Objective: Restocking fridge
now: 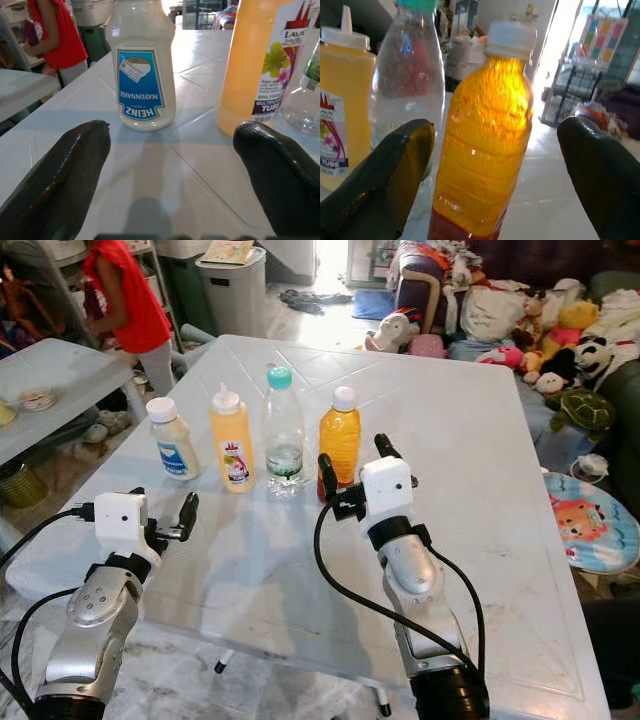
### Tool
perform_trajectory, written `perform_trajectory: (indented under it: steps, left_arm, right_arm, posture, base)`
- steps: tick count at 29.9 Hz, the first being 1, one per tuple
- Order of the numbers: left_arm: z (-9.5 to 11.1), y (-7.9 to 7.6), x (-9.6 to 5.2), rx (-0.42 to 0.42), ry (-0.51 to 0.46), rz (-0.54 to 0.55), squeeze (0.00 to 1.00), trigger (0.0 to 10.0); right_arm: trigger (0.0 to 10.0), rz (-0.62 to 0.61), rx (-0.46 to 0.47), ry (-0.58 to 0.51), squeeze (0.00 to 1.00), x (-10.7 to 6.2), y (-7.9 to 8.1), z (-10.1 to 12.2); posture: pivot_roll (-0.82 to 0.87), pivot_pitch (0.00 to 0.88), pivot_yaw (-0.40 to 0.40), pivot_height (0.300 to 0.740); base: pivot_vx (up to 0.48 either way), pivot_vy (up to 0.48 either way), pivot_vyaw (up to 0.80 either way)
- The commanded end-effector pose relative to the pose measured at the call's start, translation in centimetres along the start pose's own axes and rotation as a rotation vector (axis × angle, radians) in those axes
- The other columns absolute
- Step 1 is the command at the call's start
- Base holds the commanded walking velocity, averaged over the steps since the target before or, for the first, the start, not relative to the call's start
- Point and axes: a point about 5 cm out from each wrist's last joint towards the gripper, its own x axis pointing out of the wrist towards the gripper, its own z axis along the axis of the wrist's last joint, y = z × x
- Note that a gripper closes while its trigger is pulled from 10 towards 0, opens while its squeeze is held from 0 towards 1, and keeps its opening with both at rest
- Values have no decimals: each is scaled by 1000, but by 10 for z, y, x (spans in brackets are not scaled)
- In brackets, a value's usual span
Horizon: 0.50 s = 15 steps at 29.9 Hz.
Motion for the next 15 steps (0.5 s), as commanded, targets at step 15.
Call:
perform_trajectory:
  steps: [15]
  left_arm:
    - [2,-2,2,6,0,-29,0,10000]
  right_arm:
    - [10000,-4,-68,-102,0,23,-20,27]
  posture:
    - [8,0,29,740]
  base:
    - [0,0,0]
